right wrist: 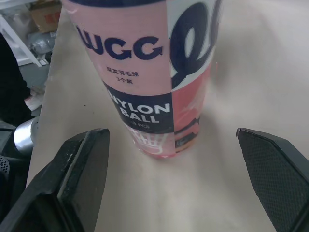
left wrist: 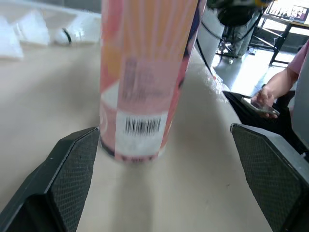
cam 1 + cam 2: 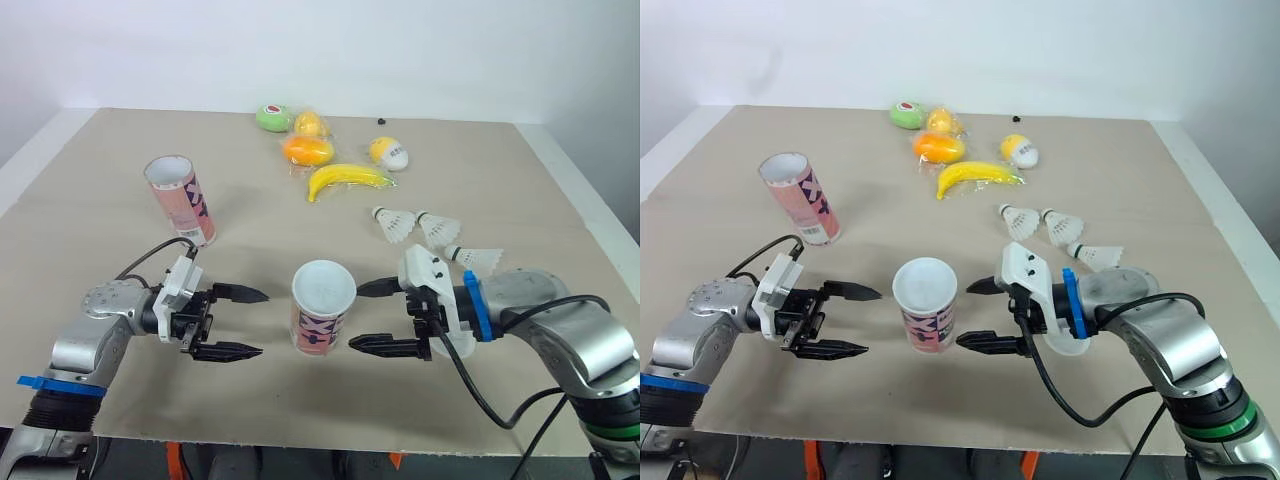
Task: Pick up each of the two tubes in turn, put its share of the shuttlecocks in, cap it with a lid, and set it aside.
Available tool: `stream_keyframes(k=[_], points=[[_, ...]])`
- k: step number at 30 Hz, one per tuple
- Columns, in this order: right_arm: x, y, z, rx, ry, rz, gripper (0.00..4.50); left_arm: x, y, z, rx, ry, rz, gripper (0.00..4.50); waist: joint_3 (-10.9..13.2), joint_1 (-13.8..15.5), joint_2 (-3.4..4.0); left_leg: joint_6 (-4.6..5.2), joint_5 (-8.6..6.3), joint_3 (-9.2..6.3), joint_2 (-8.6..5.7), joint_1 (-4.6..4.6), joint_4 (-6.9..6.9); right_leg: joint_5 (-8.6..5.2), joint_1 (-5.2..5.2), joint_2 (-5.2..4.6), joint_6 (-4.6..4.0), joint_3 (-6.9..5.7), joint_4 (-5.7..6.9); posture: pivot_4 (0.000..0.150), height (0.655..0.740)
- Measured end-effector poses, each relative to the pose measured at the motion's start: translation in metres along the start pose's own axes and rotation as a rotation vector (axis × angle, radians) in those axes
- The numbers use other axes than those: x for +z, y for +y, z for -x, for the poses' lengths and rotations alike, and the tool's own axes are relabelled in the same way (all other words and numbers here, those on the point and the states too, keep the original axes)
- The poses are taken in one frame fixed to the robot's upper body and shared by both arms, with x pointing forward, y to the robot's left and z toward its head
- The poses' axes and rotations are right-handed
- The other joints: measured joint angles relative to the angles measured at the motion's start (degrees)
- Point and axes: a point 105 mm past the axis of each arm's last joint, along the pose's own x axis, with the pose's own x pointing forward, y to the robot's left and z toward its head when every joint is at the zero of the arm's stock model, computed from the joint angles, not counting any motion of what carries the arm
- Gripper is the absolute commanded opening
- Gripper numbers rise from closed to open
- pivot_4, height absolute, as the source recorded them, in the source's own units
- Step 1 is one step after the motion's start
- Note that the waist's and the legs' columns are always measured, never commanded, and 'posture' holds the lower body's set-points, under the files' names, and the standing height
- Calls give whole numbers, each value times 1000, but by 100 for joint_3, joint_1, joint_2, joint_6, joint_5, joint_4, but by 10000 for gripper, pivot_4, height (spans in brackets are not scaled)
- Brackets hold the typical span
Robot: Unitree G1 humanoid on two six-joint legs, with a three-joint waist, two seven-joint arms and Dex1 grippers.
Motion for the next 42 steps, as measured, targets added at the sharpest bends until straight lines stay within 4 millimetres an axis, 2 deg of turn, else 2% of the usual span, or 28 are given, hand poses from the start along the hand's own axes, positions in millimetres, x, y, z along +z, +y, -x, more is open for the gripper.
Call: stream_keyframes(k=[6, 16, 29, 35, 42], points=[[3, -4, -15, 27, -61, -6, 44871, 11, -2, -6, -4, 0, -44, 45000, 2, 20, -2, -1, 1, -3, 4, 2, 1, 0, 0, 9, -1, 0, 3, 1500, 6946], [5, -6, -31, 89, -104, 3, 44871, 29, 2, -4, -5, -7, -62, 45000, 4, 37, -4, -2, 1, -7, 4, 1, 6, 3, 1, 10, -4, -3, 5, 1500, 6946], [7, -3, -33, 141, -130, 22, 44871, 28, 3, -7, -10, -3, -58, 45000, 5, 38, -4, -2, 2, -8, 3, -1, 22, 9, 5, 9, -6, -4, 9, 1500, 6946], [19, -2, -38, 172, -180, 56, 44871, 32, 5, -11, -23, 0, -78, 45000, 4, 42, -4, -3, 2, -11, 4, -2, 30, 14, 8, 11, -5, -5, 12, 1500, 6946], [12, -5, -44, 193, -193, 40, 44871, 28, 5, -13, -26, 10, -68, 45000, 4, 43, -4, -3, 2, -11, 5, -2, 37, 17, 8, 13, -5, -4, 16, 1500, 6946]])
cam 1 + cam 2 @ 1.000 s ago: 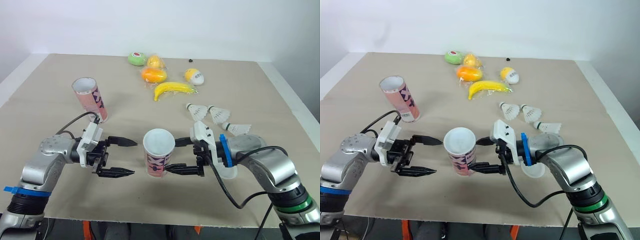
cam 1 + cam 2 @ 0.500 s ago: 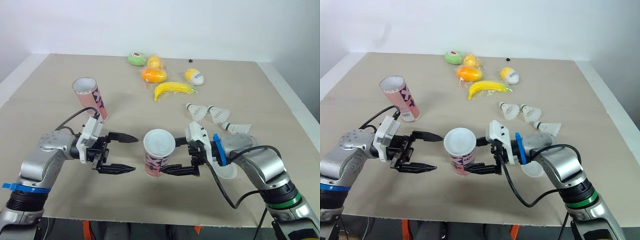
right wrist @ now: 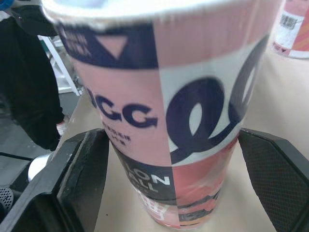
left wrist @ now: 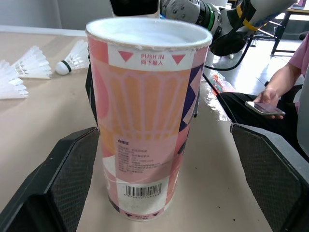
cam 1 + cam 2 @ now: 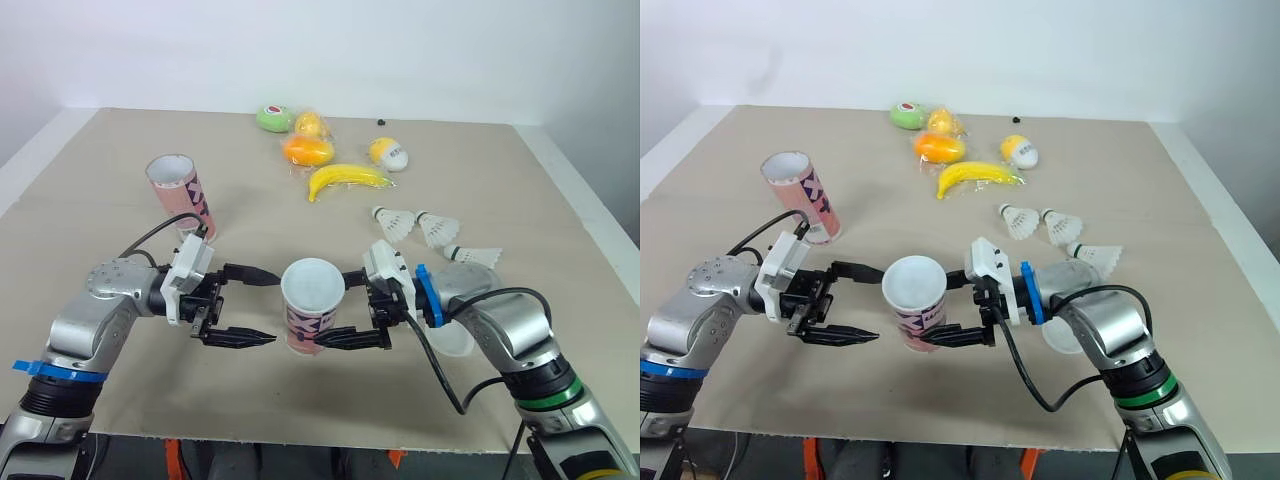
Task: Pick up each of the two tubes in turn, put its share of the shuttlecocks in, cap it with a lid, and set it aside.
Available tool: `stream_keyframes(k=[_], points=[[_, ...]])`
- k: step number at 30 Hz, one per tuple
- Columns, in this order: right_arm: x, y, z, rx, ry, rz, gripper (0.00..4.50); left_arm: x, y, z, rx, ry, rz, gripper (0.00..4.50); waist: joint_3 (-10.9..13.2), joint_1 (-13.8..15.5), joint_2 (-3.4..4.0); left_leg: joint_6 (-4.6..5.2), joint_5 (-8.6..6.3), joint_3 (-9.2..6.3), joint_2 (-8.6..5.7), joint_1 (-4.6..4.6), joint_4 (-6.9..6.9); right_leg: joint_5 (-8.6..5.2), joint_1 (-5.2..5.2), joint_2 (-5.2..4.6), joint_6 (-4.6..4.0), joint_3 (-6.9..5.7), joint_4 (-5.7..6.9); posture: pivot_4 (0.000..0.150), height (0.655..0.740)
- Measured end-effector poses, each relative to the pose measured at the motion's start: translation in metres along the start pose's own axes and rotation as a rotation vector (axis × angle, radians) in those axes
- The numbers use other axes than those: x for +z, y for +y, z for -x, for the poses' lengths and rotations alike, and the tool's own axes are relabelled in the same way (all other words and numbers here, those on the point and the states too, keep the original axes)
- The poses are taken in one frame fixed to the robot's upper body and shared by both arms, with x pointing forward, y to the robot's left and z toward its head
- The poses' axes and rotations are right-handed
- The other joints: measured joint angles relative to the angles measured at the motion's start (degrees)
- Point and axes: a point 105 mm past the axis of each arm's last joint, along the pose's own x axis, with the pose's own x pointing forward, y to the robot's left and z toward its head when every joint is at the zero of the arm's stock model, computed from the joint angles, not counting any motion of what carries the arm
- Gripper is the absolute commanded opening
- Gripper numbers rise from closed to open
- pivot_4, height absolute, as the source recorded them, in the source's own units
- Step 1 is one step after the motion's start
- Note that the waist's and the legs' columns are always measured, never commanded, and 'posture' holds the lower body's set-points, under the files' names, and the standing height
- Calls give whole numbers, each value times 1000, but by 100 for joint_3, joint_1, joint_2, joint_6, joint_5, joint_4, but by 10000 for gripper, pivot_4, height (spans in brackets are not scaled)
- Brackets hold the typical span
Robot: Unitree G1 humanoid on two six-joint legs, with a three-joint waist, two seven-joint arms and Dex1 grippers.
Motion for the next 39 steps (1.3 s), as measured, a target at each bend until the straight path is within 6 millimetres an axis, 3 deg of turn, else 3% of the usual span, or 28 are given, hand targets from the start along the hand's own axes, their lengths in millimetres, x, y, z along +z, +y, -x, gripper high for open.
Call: stream_keyframes(k=[5, 8, 10, 13, 18, 24, 26, 28, 30, 31, 32, 33, 37, 38, 39], points=[[0, 0, -2, 12, -16, 3, 44871, 0, 0, 0, 0, 1, 0, 45000, 0, 0, 0, 0, 0, 0, 0, 0, 3, 1, 1, 0, 1, 0, 2, 1500, 6946], [0, 0, -3, 17, -23, -2, 37448, 0, 0, 0, 1, 1, 0, 45000, 0, 0, 0, 0, 0, -1, 0, 0, 6, 1, 1, 0, 1, 0, 3, 1500, 6946], [0, 0, -4, 18, -26, -5, 30075, 0, 0, 0, 2, 2, 0, 45000, 0, 0, 0, 0, 0, -1, 0, 0, 7, 2, 2, 0, 1, 0, 4, 1500, 6946], [0, 0, -4, 19, -28, -6, 24147, 0, 0, 0, 5, 1, -3, 45000, 0, 0, 0, 0, 0, -1, 0, 0, 10, 2, 2, 0, 1, 0, 5, 1500, 6946], [1, -1, 0, 13, -36, -25, 24147, 3, 5, -3, 31, -43, -7, 45000, 0, 4, 0, 0, 0, -2, 0, -1, 17, 4, 4, 0, 4, 0, 7, 1500, 6946], [26, -10, 31, -97, -119, -8, 24147, 12, 13, -8, 55, -130, -17, 45000, 5, 21, 8, 0, 0, -13, -2, -9, 36, 11, 7, -1, 9, -8, 11, 1500, 6946], [40, -21, 61, -227, -160, 10, 24147, 16, 18, -12, 57, -161, -25, 45000, 7, 46, 10, 0, 0, -20, -4, -11, 46, 14, 14, -2, 12, -13, 11, 1500, 6946], [55, -38, 107, -443, -194, 39, 24147, 23, 25, -20, 45, -205, -43, 45000, 7, 76, 11, 1, 1, -22, -8, -12, 56, 20, 23, -3, 20, -11, 5, 1500, 6946], [57, -65, 181, -806, -212, 5, 24147, 27, 31, -32, 18, -240, -47, 45000, 7, 83, 13, 6, 4, -20, -11, -11, 58, 28, 24, -4, 25, -6, 2, 1500, 6946], [53, -72, 209, -942, -199, -22, 24147, 27, 33, -37, 10, -254, -48, 45000, 7, 99, 17, 10, 6, -19, -14, -11, 58, 30, 23, -6, 27, -6, 2, 1500, 6946], [53, -72, 209, -942, -199, -22, 24147, 27, 33, -37, 10, -254, -48, 45000, 7, 99, 17, 10, 6, -19, -14, -11, 58, 30, 23, -6, 27, -6, 2, 1500, 6946], [43, -77, 261, -1189, -165, -76, 24147, 27, 37, -44, -3, -267, -48, 45000, 8, 105, 18, 11, 7, -19, -14, -11, 55, 30, 19, -4, 26, -3, 2, 1500, 6946], [18, -68, 332, -1530, -103, -170, 24147, 27, 43, -57, -38, -277, -69, 45000, 6, 105, 56, 13, 5, -15, -18, -12, 46, 27, 14, -3, 28, 8, 2, 1500, 6946], [16, -67, 335, -1544, -100, -177, 24147, 27, 43, -58, -39, -278, -71, 45000, 6, 102, 57, 13, 5, -14, -18, -12, 46, 28, 14, -3, 28, 10, 1, 1500, 6946], [-4, -58, 355, -1644, -58, -243, 24147, 29, 47, -63, -41, -284, -90, 45000, 4, 104, 60, 13, 5, -15, -19, -11, 45, 27, 15, -3, 29, 9, 1, 1500, 6946]])
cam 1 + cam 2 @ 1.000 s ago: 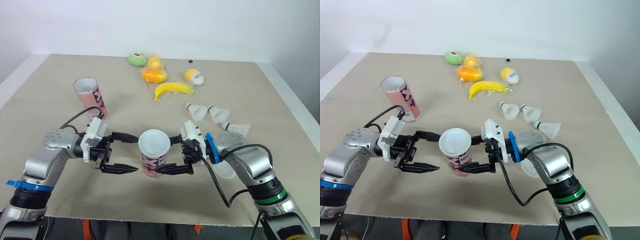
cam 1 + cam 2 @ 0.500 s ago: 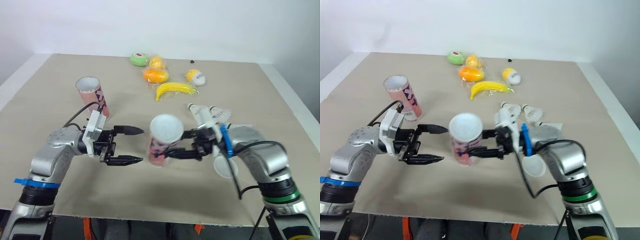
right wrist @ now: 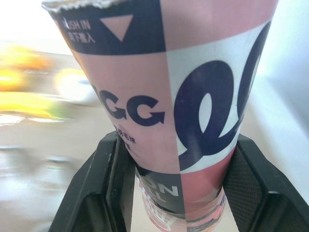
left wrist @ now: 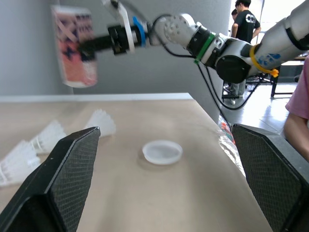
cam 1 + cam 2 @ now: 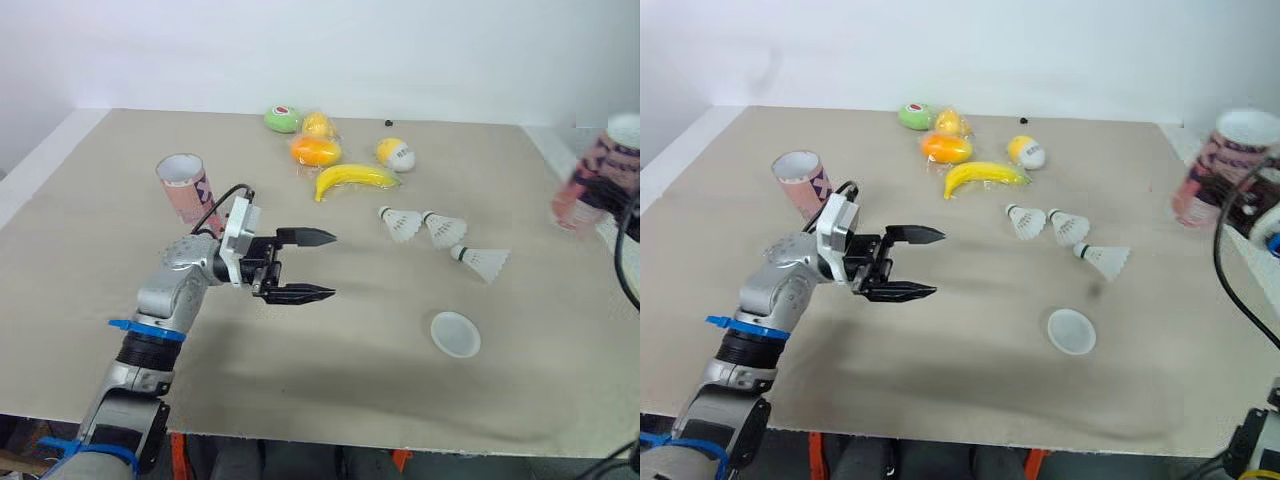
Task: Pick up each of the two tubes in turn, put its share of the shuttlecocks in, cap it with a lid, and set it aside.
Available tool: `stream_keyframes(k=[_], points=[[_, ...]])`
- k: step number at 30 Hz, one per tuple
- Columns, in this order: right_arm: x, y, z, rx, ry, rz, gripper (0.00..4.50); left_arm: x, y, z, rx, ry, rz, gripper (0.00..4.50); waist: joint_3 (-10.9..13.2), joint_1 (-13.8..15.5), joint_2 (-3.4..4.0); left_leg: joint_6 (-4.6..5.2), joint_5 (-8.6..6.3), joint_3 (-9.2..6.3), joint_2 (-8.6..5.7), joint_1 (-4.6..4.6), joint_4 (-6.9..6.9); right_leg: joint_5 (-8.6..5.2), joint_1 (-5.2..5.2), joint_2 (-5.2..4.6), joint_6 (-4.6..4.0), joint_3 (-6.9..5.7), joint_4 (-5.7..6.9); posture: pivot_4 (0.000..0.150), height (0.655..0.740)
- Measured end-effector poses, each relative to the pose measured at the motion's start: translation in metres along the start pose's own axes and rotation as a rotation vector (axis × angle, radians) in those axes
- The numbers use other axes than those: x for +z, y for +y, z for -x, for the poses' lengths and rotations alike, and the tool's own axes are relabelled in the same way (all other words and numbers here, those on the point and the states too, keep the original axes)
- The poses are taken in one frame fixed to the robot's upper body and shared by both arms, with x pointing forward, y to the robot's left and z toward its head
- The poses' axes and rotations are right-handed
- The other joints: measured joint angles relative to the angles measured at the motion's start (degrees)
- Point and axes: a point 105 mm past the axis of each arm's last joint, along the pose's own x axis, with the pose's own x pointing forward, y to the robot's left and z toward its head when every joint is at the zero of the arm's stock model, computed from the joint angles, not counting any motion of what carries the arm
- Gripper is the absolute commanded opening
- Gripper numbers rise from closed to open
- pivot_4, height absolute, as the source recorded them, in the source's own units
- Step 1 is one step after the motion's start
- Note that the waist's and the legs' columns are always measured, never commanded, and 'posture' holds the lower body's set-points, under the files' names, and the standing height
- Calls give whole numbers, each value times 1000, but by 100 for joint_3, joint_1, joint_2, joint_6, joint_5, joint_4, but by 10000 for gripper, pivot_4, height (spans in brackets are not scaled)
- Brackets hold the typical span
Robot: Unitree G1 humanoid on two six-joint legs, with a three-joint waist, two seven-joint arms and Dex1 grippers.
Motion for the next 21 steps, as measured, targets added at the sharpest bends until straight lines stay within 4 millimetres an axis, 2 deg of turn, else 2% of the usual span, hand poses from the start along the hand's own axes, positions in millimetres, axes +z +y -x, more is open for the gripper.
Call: stream_keyframes(k=[1, 2, 6, 11, 16, 18, 20, 21], points=[[-7, -6, 2, -28, 23, -8, 24147, 0, 2, -2, 3, -3, -7, 45000, -1, 0, 1, 0, 0, 0, -1, 0, 0, 0, 1, -1, 0, 0, 0, 1500, 6946], [-32, -15, 8, -64, 86, -36, 24147, -3, 7, -4, 17, -3, -23, 45000, -2, 1, 8, 0, 0, 2, -3, 0, 2, 0, 1, -3, 1, 2, -1, 1500, 6946], [-67, -11, 13, -56, 144, -111, 24147, -7, 13, -12, 40, -36, -22, 45000, -1, -52, 28, 0, 1, 1, -5, 1, 5, 6, 3, -2, 10, 6, 0, 1500, 6946], [-70, -6, 18, -37, 127, -156, 24147, -5, 18, -21, 47, -60, -19, 45000, 2, -108, 53, 12, 17, -2, -13, 3, 8, 19, 8, -4, 33, 11, 0, 1500, 6946], [-75, -4, 22, -25, 107, -210, 24147, -12, 25, -23, 86, -41, -11, 45000, 2, -104, 52, 20, 26, -6, -21, 4, 12, 24, 15, -5, 44, 14, -2, 1500, 6946], [-75, -4, 23, -24, 101, -228, 32576, -13, 25, -23, 88, -36, -11, 45000, 2, -106, 52, 21, 27, -6, -21, 4, 12, 25, 16, -5, 44, 15, -2, 1500, 6946], [-76, -5, 24, -29, 93, -250, 37757, -14, 25, -23, 90, -31, -11, 45000, 2, -104, 53, 21, 27, -7, -22, 3, 12, 25, 16, -5, 44, 15, -2, 1500, 6946], [-78, -5, 24, -31, 96, -254, 42689, -14, 26, -23, 92, -29, -11, 45000, 2, -104, 53, 21, 27, -7, -23, 3, 12, 25, 16, -5, 44, 15, -2, 1500, 6946]])
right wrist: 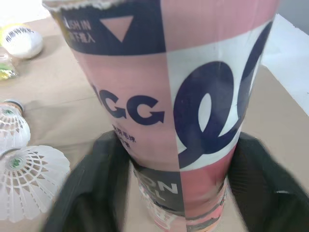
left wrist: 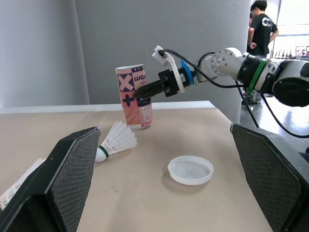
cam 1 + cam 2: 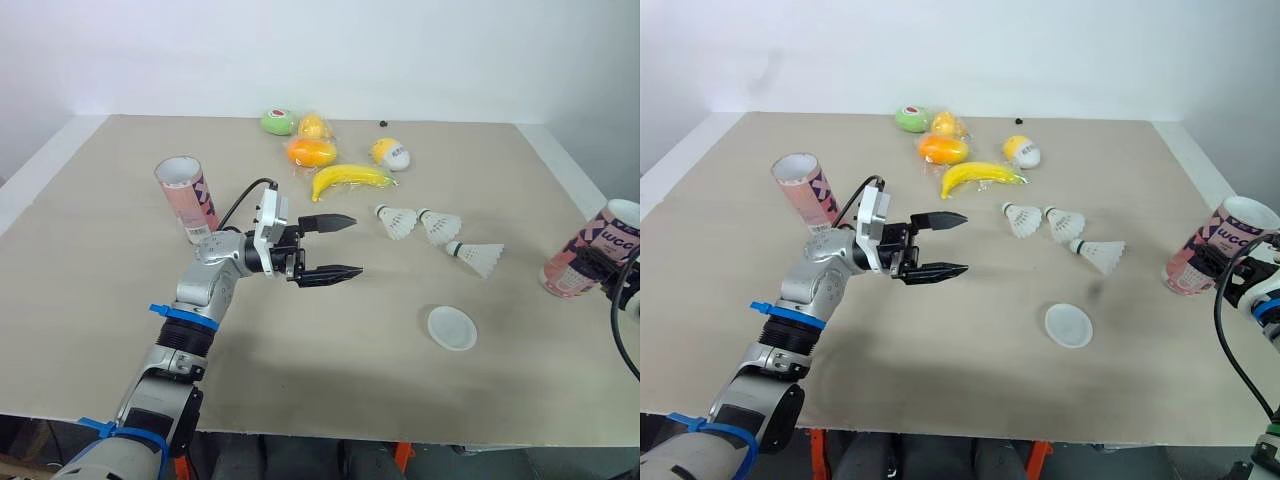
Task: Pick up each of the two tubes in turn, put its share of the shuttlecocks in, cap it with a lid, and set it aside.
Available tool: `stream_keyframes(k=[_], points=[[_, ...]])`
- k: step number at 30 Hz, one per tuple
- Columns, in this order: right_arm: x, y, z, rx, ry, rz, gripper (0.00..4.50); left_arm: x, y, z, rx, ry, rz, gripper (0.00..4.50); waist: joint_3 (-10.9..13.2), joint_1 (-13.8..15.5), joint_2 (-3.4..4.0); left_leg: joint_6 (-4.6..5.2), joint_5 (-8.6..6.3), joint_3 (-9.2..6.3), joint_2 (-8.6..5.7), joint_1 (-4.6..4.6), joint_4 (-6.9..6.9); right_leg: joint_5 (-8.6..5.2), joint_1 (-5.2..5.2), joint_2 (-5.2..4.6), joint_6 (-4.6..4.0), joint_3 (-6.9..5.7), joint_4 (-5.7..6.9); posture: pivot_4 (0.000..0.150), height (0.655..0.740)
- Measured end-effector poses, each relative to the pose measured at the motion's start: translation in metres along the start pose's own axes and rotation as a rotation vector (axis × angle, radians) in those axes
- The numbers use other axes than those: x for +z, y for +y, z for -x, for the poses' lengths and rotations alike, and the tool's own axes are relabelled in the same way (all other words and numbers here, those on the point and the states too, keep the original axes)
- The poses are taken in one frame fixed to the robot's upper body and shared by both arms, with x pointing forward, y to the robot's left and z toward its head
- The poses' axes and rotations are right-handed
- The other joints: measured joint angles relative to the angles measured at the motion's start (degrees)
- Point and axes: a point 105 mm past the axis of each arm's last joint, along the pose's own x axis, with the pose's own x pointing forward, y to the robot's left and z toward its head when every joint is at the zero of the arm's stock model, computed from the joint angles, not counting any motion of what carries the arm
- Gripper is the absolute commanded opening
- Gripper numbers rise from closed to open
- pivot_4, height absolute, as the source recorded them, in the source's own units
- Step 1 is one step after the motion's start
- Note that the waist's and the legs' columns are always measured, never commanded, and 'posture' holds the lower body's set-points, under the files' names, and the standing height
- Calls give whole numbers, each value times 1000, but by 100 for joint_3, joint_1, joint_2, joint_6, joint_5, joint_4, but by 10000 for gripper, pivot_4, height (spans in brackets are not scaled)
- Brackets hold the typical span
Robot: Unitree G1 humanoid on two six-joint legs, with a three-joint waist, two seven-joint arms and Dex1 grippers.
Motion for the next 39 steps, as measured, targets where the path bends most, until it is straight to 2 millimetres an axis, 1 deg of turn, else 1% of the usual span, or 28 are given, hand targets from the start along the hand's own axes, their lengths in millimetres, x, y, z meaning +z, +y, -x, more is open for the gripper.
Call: stream_keyframes(k=[1, 8, 11, 15, 17, 18, 20, 22, 23, 25, 26, 28, 29, 31, 32, 33, 35, 36, 37, 39], points=[[0, 0, 0, 0, 1, -2, 44653, 0, 0, 0, 1, 2, 0, 45000, 0, 0, 0, 0, 0, 0, 0, 0, 0, 0, 0, 0, 0, 0, 0, 1500, 6946], [-11, -3, 4, 17, 30, -4, 44653, -1, 0, -1, 4, 11, -3, 45000, 0, 1, 1, 0, 0, 0, -2, -1, -1, 0, 0, -1, 0, 0, -2, 1500, 6946], [-19, -2, 6, 33, 60, 1, 44653, -2, 0, -1, 4, 11, -3, 45000, 0, 1, 0, 0, 0, -1, -2, -1, -1, 0, 0, -1, 0, 0, -2, 1500, 6946], [-36, -3, 9, 43, 132, 19, 44653, -2, 0, -1, 4, 12, -3, 45000, 0, 1, 2, 0, 0, -1, -4, -1, -1, 0, 1, -2, 0, 0, -2, 1500, 6946], [-37, -6, 11, 36, 146, 29, 44653, -2, 0, -1, 4, 12, -3, 45000, 0, 2, 2, 0, 0, -1, -5, -1, -1, 0, 1, -3, 1, 0, -2, 1500, 6946], [-36, -11, 16, 26, 163, 51, 44653, -2, 1, 0, 10, 13, -2, 45000, 1, 1, 2, 0, 0, -1, -5, -1, -1, -1, 1, -3, 1, 0, -3, 1500, 6946], [-36, -13, 19, 25, 174, 69, 44653, -2, 1, -1, 10, 14, -1, 45000, 1, 1, 2, 0, 0, -1, -5, -1, -1, -1, 1, -3, 1, 1, -3, 1500, 6946], [-41, -14, 27, 44, 208, 92, 44653, -3, -1, 0, 12, 18, 4, 45000, 0, 2, 2, 0, 0, -4, -6, -1, -4, -2, 3, -3, 1, 0, -4, 1500, 6946], [-44, -11, 33, 72, 222, 105, 44653, -4, -3, 2, 17, 24, 17, 45000, 0, 2, 4, 0, 0, -4, -6, -1, -5, -4, 2, -3, 1, 0, -4, 1500, 6946], [-46, 4, 42, 166, 228, 131, 44653, -10, -8, 9, 42, 42, 55, 45000, -2, -5, 11, 1, 0, -5, -6, -1, -8, -5, 3, -3, 0, 0, -4, 1500, 6946], [-43, 20, 50, 249, 207, 151, 44653, -15, -14, 15, 65, 58, 74, 45000, -4, -19, 17, 1, 0, -5, -6, 0, -13, -7, 2, -3, 1, 1, -4, 1500, 6946], [-38, 40, 57, 347, 179, 166, 44653, -22, -20, 23, 101, 77, 110, 45000, -4, -46, 17, 0, -1, -9, -5, 8, -12, -16, 10, 0, 14, 0, -4, 1500, 6946], [-31, 72, 66, 479, 147, 202, 44653, -31, -28, 34, 162, 105, 144, 45000, -4, -76, 20, 0, -1, -12, -3, 14, -13, -18, 14, 1, 18, 0, -3, 1500, 6946], [-24, 96, 71, 572, 116, 230, 44653, -38, -32, 44, 227, 125, 179, 45000, 1, -85, 12, -2, 3, -17, -3, 22, -8, -12, 24, 1, 21, -3, -2, 1500, 6946], [-18, 113, 74, 635, 92, 253, 44653, -39, -35, 53, 276, 145, 181, 45000, 5, -89, 4, 0, 7, -17, -3, 25, -7, -5, 26, 1, 19, -2, -3, 1500, 6946], [-16, 120, 76, 661, 82, 262, 44653, -40, -36, 56, 296, 152, 185, 45000, 8, -87, -1, 2, 8, -19, -3, 28, -4, -2, 30, 1, 19, -2, -4, 1500, 6946], [-14, 151, 79, 773, 51, 284, 44653, -40, -35, 74, 420, 173, 172, 45000, 17, -83, -21, 9, 17, -19, -4, 40, -3, -4, 48, -2, -6, -1, -9, 1500, 6946], [-16, 162, 79, 813, 45, 285, 44653, -40, -34, 81, 469, 175, 167, 45000, 21, -82, -28, 7, 23, -19, -5, 43, -2, -2, 50, -3, -8, -1, -10, 1500, 6946], [-19, 178, 78, 864, 36, 281, 44653, -40, -33, 91, 544, 178, 161, 45000, 24, -82, -37, 7, 27, -18, -6, 43, -2, 2, 51, -5, -9, -1, -11, 1500, 6946], [-24, 204, 73, 937, 16, 259, 44653, -44, -31, 107, 687, 193, 144, 45000, 27, -81, -44, 11, 33, -16, -10, 43, 0, 10, 50, -12, -11, 1, -13, 1500, 6946]])
